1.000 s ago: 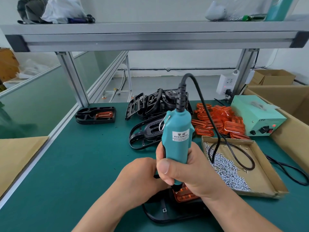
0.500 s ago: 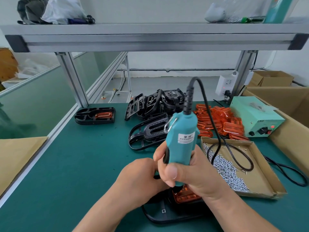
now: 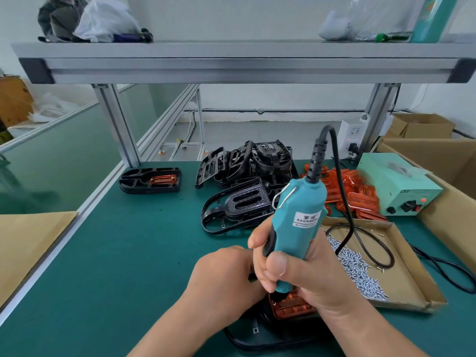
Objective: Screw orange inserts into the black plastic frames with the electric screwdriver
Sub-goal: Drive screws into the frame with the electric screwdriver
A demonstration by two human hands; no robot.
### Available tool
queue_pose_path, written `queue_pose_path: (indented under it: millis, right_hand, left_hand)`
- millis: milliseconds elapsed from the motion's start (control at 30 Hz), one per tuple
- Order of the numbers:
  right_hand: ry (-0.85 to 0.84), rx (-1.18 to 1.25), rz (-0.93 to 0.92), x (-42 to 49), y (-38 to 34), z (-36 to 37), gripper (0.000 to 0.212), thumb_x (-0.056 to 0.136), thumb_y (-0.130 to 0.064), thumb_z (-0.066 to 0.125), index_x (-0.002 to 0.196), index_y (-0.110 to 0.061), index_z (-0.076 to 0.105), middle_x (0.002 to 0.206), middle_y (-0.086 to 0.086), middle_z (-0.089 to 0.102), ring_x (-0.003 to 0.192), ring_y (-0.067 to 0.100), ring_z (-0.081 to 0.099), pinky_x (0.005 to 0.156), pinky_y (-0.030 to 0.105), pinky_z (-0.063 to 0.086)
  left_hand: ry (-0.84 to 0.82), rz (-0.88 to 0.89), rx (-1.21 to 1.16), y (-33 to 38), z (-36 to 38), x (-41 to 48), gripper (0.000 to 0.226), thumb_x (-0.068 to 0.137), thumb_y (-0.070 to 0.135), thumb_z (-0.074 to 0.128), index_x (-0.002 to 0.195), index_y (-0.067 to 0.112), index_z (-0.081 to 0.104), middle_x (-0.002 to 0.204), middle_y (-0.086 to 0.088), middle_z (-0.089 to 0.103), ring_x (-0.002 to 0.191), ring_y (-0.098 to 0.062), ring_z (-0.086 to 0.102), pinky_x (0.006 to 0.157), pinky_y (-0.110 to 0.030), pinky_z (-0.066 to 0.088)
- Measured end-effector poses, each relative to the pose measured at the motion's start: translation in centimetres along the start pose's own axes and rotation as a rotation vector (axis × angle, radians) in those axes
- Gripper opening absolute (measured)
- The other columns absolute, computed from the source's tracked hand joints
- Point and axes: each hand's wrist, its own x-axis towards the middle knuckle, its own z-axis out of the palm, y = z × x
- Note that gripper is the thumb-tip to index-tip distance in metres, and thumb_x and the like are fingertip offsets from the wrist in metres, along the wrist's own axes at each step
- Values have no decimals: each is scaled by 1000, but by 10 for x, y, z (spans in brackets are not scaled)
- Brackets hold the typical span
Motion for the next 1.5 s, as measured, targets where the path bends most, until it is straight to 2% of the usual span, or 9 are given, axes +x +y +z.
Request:
queue_pose_path:
  millis: [233,400,567,667,800,933,1067,1400,1500]
  right_hand:
    - [12,-23,-10,1,-1,3,34,98,-39,78,110,-9,67,69,-3,64,57,18,58,69,22,50]
    - [-6,-39,6,3,-4,4,33,98,-41,78,111,-12,68,70,-5,64,57,19,59,63,28,47]
    - [-24,-48,-3,6,-5,9,44,97,-41,78,101,2,65,66,1,62,58,16,59,67,23,49]
    - [61,105,-81,14,-16,11,41,94,-40,82,106,-4,66,65,3,58,51,19,54,57,26,46]
    - [196,144,-204,23,-40,-8,39,92,-42,81,108,-10,66,66,1,53,52,16,53,53,25,45]
    - [433,164,-176,20,-45,-32,39,86,-44,86,101,-14,65,65,-2,49,52,13,48,51,25,43]
    - [605,222,-200,24,-43,-52,17,104,-34,58,97,-20,65,68,-5,49,56,10,48,54,22,45]
    - [809,280,-140,7,-15,-86,18,107,-31,57,95,-19,65,69,-4,47,58,10,47,54,21,46]
    - [859,304,-96,2,-8,-93,20,108,-32,55,95,-20,64,69,-5,46,58,9,47,53,20,45]
  left_hand:
    - [-21,0,74,2,5,2,33,58,57,12,78,65,36,59,7,45,46,-8,37,45,-28,22]
    - [-51,-9,122,8,3,2,21,72,45,22,73,31,37,65,6,47,49,-10,39,46,-29,23]
    - [-93,24,187,13,0,1,18,88,32,37,73,25,30,69,4,45,53,-12,37,48,-30,26]
    - [-49,16,134,10,3,0,27,83,52,38,78,25,41,73,6,51,61,-16,46,52,-33,34]
    - [-27,18,91,3,5,0,29,84,52,52,91,25,59,90,8,60,83,-15,60,73,-33,52]
    - [-5,36,78,-1,4,0,34,84,57,50,97,28,64,94,10,61,87,-11,59,75,-31,50]
    - [8,39,74,-2,3,-1,41,81,61,49,101,31,67,90,11,59,84,-10,58,74,-29,50]
    - [-26,52,-59,-15,-14,0,44,78,64,55,108,37,73,97,16,65,91,-3,59,85,-28,54]
    - [22,56,-162,-31,-30,-2,37,78,63,60,103,40,73,93,28,62,86,4,57,72,-17,46]
